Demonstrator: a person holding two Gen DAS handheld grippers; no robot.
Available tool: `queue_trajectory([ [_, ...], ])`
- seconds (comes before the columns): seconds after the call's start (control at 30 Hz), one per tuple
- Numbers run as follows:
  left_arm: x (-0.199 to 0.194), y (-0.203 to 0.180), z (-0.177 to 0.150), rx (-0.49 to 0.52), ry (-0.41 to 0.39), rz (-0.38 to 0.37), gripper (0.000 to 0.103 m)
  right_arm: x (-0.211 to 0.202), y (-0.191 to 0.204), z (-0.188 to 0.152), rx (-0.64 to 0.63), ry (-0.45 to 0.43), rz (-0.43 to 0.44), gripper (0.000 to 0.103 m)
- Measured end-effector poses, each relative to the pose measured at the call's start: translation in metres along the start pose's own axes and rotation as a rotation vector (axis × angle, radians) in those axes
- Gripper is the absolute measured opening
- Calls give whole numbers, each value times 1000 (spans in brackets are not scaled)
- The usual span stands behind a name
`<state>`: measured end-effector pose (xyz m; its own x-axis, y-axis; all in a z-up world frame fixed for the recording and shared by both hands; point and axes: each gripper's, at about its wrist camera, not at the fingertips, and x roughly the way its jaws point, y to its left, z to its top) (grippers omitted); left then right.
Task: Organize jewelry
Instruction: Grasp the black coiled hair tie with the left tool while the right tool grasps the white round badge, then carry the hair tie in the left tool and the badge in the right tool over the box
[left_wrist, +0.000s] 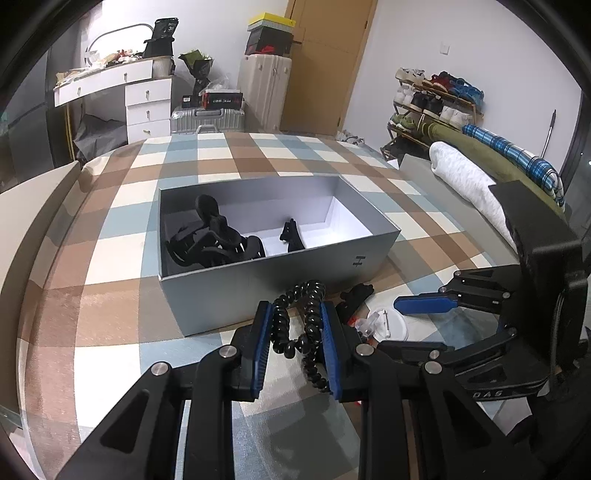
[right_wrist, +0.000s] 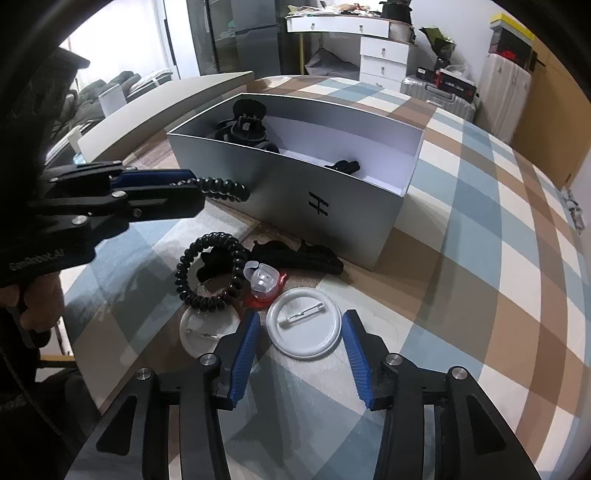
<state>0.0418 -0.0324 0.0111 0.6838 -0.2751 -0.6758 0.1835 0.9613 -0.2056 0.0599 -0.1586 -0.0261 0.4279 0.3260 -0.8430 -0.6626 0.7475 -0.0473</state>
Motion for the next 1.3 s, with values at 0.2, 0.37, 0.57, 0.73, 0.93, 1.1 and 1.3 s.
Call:
queue_trajectory([
  [0.2, -3, 0, 1, 0, -9, -1, 20, -1, 0, -2, -14, -19, 2, 41],
  [0.37, -6, 0, 2, 3, -23, -7, 20, -6, -3, -4, -7, -22, 44, 41],
  [0.57, -13, -4, 4, 21, -52, -10, 20, -19, -4, -3, -3, -58, 50, 41],
  [0.73, -20, -3, 7, 25, -81, -10, 20, -35, -5, 0, 12, -111, 65, 41],
  [0.93, -26, 0, 10, 18, -115, -7, 20, -50, -8, 5, 41, -178, 77, 41],
  [1.1, -31, 2, 13, 11, -142, -1, 20, -57, -12, 9, 71, -218, 77, 41],
  [1.3, -32, 12, 19, -6, -161, 19, 20, -64, -20, 14, 133, -284, 58, 41],
])
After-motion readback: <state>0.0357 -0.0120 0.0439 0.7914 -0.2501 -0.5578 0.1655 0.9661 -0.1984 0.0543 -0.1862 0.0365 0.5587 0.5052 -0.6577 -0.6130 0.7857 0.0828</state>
